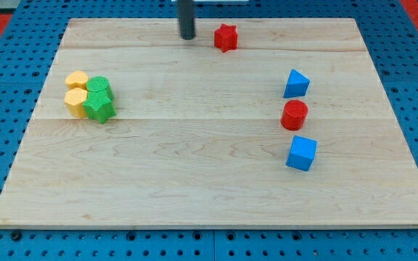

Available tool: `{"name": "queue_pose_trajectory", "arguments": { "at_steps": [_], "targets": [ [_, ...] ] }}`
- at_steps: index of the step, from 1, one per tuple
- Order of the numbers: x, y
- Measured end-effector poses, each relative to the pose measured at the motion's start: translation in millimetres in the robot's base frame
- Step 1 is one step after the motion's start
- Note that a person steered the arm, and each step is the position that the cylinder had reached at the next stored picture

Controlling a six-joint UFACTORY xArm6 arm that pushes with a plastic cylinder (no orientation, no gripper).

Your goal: Place the red star above the triangle

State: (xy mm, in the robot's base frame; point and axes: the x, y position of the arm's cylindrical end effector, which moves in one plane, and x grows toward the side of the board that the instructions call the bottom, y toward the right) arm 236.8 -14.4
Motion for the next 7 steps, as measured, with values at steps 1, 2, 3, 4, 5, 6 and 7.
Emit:
{"name": "queue_pose_trajectory", "arguments": {
  "at_steps": [1, 2, 3, 4, 5, 6, 7],
  "targets": [
    [-1.0, 32.4],
    [3.1, 63.9],
    [16.3, 79.1],
    [18.8, 88.7],
    [25.9, 96.6],
    [29.5, 96.7],
    [36.0, 96.7]
  ]
}}
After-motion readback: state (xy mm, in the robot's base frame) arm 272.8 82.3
